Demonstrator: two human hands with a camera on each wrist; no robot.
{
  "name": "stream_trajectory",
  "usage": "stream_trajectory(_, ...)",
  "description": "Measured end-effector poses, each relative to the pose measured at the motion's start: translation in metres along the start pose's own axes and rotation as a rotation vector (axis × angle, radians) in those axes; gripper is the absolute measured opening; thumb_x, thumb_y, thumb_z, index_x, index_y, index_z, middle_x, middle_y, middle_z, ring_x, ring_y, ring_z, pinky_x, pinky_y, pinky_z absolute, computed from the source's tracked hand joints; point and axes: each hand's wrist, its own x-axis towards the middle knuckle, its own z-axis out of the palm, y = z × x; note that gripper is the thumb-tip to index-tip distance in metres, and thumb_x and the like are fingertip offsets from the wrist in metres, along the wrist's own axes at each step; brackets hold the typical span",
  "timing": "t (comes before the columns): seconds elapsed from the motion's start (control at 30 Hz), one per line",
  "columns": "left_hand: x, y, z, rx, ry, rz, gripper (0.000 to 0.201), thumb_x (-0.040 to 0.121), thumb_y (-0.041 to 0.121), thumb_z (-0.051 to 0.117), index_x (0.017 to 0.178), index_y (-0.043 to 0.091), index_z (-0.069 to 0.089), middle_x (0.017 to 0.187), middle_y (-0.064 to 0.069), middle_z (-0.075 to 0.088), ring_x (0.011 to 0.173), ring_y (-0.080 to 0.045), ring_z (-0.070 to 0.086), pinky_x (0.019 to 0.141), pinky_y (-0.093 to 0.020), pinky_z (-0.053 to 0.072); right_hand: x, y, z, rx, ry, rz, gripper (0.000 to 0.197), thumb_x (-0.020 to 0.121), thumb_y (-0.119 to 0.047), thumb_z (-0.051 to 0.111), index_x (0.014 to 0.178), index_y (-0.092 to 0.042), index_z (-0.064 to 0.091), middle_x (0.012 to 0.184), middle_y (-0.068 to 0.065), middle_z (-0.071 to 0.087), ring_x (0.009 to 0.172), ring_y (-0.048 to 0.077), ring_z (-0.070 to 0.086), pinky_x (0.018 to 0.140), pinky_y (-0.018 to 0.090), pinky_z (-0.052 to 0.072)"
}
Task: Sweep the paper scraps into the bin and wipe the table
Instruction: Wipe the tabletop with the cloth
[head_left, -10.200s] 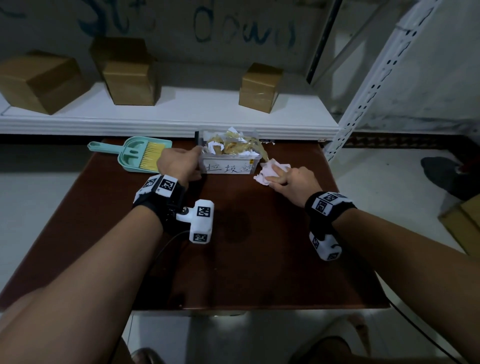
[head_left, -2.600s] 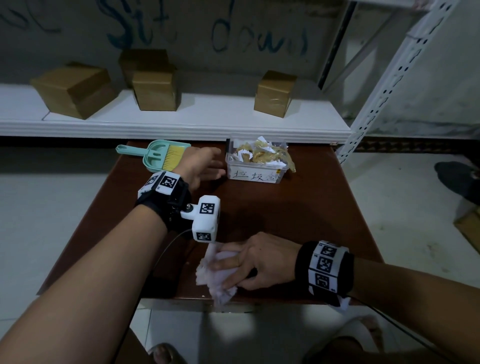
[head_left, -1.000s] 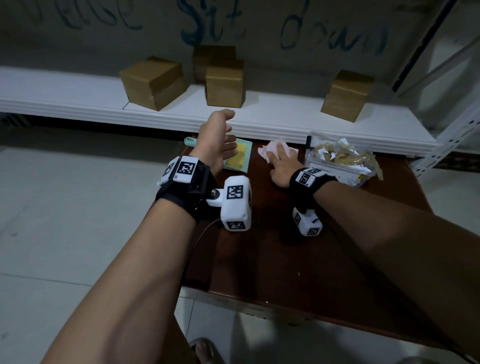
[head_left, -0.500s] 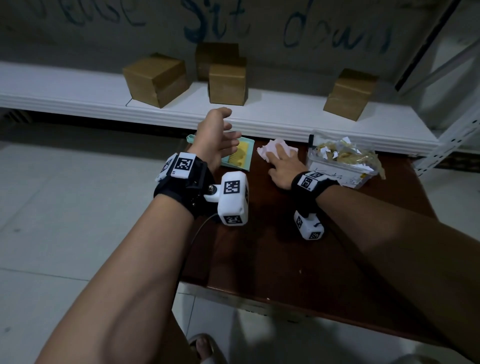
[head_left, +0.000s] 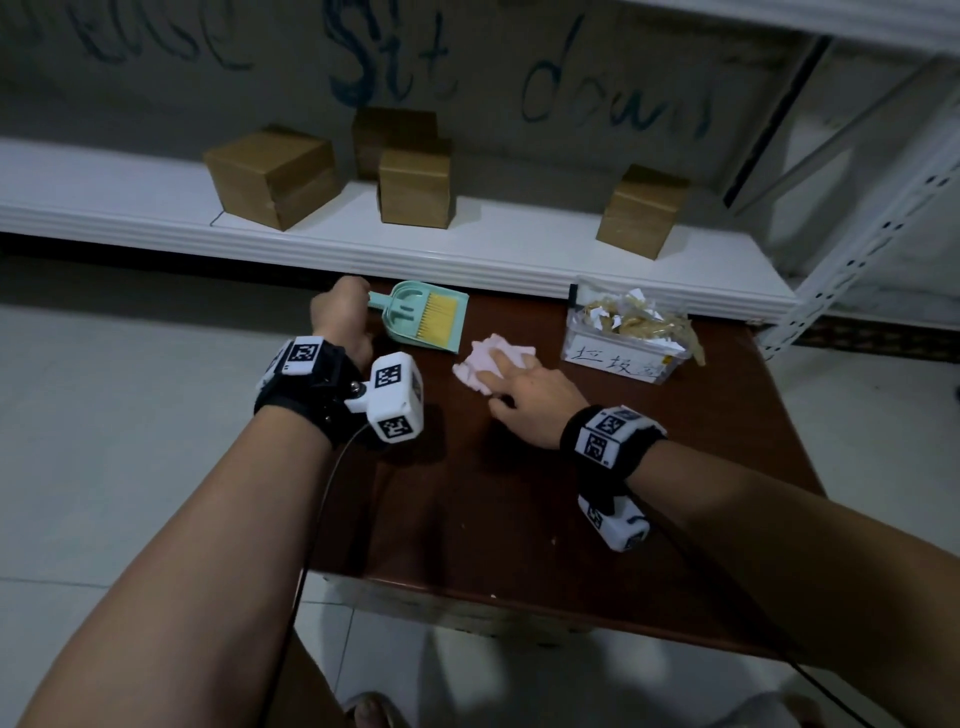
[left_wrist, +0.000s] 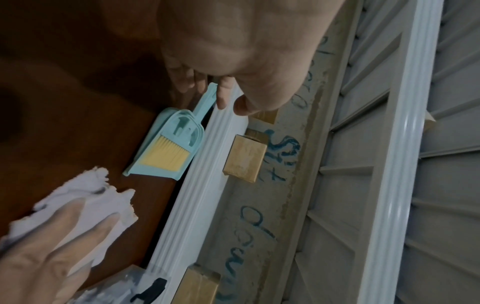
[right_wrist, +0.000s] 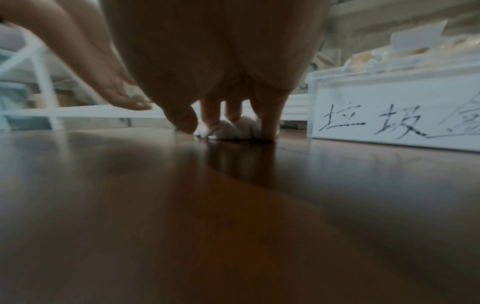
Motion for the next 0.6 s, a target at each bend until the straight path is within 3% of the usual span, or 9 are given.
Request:
stream_trajectory(0.07,-0.002,-0.002,0.001,-0.033,0.002,-0.002,0.016,0.096,0.009,0.049,0.109,0.002,0.055,0.093,-0.011,0.06,0.051,-0.015,0.05,0.035,-0.013,0.036,-0.008,-0.002,0.001,0.008,0.007,-0.021,0.082,0.084,-0.066,0.021,0.159,-0.034,0.03,0.167,0.005,0.032,0.137,0.04,0.05,0.101,0.049,0.046)
stream_trajectory(0.17,-0.009,-0.004,0.006,-0.031,-0.028,-0.025,0.018,0.099,0.016,0.051,0.114,0.006,0.057,0.092,-0.001,0.062,0.062,-0.013,0.054,0.036,-0.017,0.038,-0.028,-0.005,-0.009,-0.015,0.004,-0.123,0.056,0.1,-0.052,0.043,0.154,-0.037,0.043,0.161,0.002,0.045,0.13,0.035,0.058,0.101,0.047,0.049)
stream_trajectory(0.23,-0.013,-0.006,0.009,-0.022,-0.062,-0.045,0.025,0.1,0.02,0.052,0.119,0.007,0.061,0.089,0.001,0.063,0.064,-0.011,0.056,0.036,-0.018,0.039,-0.044,-0.008,-0.014,-0.025,-0.006,-0.185,0.052,0.1,-0.052,0.05,0.151,-0.041,0.048,0.154,0.001,0.054,0.121,0.031,0.063,0.1,0.046,0.051)
stream_trajectory(0.33,-0.014,-0.01,0.012,-0.027,-0.111,-0.057,0.031,0.101,0.023,0.05,0.126,0.008,0.062,0.09,0.001,0.063,0.068,-0.011,0.055,0.031,-0.014,0.036,-0.066,-0.01,-0.019,0.078,-0.027,-0.228,0.039,0.093,-0.051,0.06,0.126,-0.035,0.072,0.131,0.0,0.07,0.098,0.024,0.071,0.089,0.039,0.056)
stream_trajectory(0.4,-0.012,-0.013,0.014,-0.031,-0.124,-0.055,0.03,0.102,0.023,0.048,0.126,0.01,0.06,0.093,0.006,0.063,0.075,-0.008,0.055,0.046,-0.019,0.044,-0.078,-0.012,-0.019,0.113,-0.052,-0.298,0.036,0.09,-0.055,0.056,0.11,-0.038,0.08,0.14,-0.011,0.064,0.098,0.014,0.071,0.088,0.033,0.056)
stream_trajectory(0.5,-0.01,-0.016,0.016,-0.034,-0.138,-0.06,0.033,0.101,0.027,0.052,0.128,0.012,0.063,0.096,0.009,0.065,0.082,-0.006,0.057,0.068,-0.025,0.04,-0.093,-0.011,-0.014,0.123,-0.091,-0.371,0.037,0.093,-0.054,0.051,0.116,-0.041,0.078,0.153,-0.019,0.051,0.096,0.009,0.069,0.087,0.031,0.054)
stream_trajectory(0.57,-0.007,-0.019,0.018,-0.029,-0.145,-0.049,0.02,0.102,0.025,0.049,0.113,0.018,0.065,0.089,0.012,0.067,0.082,-0.005,0.057,0.081,-0.028,0.039,-0.101,-0.01,-0.013,0.141,-0.101,-0.408,0.031,0.097,-0.048,0.056,0.121,-0.041,0.076,0.159,-0.021,0.043,0.098,0.008,0.069,0.087,0.027,0.051)
stream_trajectory(0.6,-0.006,-0.019,0.018,-0.029,-0.151,-0.048,0.016,0.103,0.023,0.048,0.103,0.021,0.063,0.081,0.012,0.071,0.081,-0.006,0.057,0.082,-0.029,0.039,-0.104,-0.009,-0.011,0.151,-0.101,-0.423,0.032,0.097,-0.046,0.056,0.123,-0.041,0.075,0.16,-0.021,0.042,0.101,0.008,0.07,0.089,0.027,0.052)
